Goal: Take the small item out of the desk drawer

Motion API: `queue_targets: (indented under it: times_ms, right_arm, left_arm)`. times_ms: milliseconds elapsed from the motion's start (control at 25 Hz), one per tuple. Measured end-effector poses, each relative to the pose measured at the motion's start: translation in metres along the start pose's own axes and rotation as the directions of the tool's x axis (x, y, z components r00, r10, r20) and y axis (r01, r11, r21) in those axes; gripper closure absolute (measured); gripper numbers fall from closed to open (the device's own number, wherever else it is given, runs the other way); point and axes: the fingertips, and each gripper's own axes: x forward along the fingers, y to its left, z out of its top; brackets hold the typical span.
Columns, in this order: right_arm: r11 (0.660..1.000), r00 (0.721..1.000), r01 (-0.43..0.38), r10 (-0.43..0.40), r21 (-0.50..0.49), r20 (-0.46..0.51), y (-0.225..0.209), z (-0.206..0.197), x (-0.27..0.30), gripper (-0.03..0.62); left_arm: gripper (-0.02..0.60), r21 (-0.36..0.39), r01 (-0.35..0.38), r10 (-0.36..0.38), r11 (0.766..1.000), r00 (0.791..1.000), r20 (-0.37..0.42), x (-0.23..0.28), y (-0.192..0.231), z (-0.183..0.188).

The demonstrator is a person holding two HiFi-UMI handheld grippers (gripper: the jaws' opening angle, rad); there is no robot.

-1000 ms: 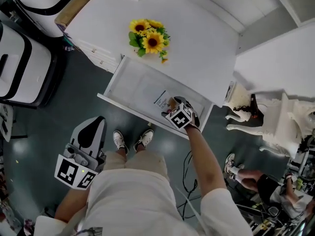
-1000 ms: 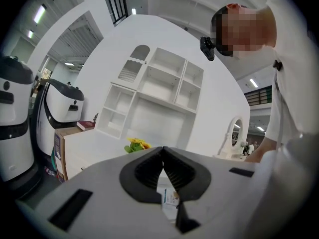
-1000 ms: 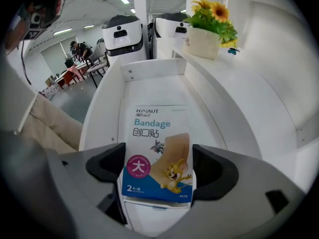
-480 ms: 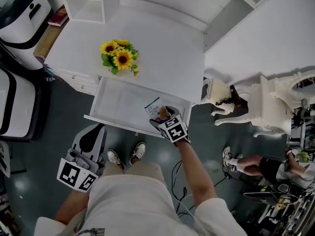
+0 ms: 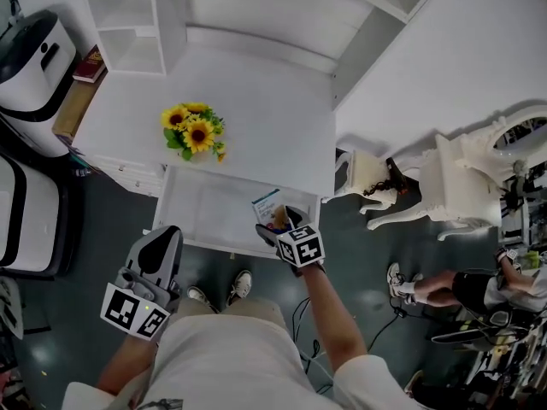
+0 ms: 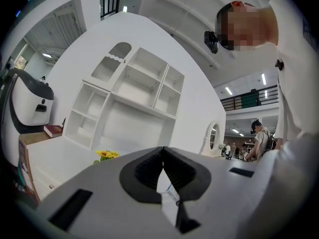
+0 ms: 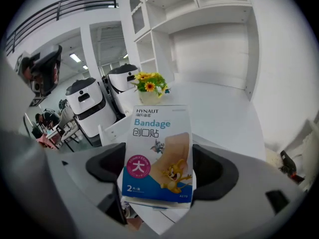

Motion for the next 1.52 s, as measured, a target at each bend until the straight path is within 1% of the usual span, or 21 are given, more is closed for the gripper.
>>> queue_targets:
  times_ms: [120,280,400,640,960,1320,1440,1520]
  right_arm:
    - [0.999,0.998,0.002,-0.004,0.041,0.063,-0.003,0.015,-0.011,0.161]
    - [0.995,0.989,-0.004,-0.011,0.104,0.148,-0.009,0.035,-0.027,0.161]
    - [0.99,0.976,-0.022,-0.008,0.137,0.219,-0.012,0.054,-0.039,0.161]
    - [0.987,0.943,-0.042,-0.013,0.157,0.332,-0.02,0.091,-0.066,0.161]
    - [0.986,0.889,-0.043,-0.035,0.158,0.457,-0.031,0.136,-0.098,0.161]
    - [0.991,0.839,-0.041,-0.037,0.13,0.544,-0.031,0.163,-0.136,0.161]
    - [0.994,0.818,-0.031,-0.035,0.104,0.574,-0.028,0.176,-0.155,0.161]
    - [0.996,0.799,-0.021,-0.034,0.083,0.601,-0.024,0.184,-0.17,0.161]
  left_arm:
    - [0.566,0.017,0.004,-0.004,1.0,1.0,0.015,0.005,0.001,0.009]
    - [0.566,0.039,-0.005,0.003,0.999,0.999,0.035,0.009,0.005,0.021]
    - [0.566,0.057,-0.014,0.011,0.998,0.999,0.048,0.013,0.01,0.03]
    - [0.565,0.088,-0.03,0.023,0.996,0.996,0.086,0.021,0.016,0.049]
    - [0.566,0.108,-0.06,0.047,0.992,0.992,0.12,0.026,0.024,0.065]
    - [0.565,0.113,-0.072,0.055,0.991,0.988,0.147,0.03,0.025,0.077]
    - [0.566,0.125,-0.074,0.054,0.989,0.987,0.15,0.032,0.024,0.083]
    - [0.566,0.135,-0.082,0.06,0.987,0.985,0.161,0.03,0.026,0.089]
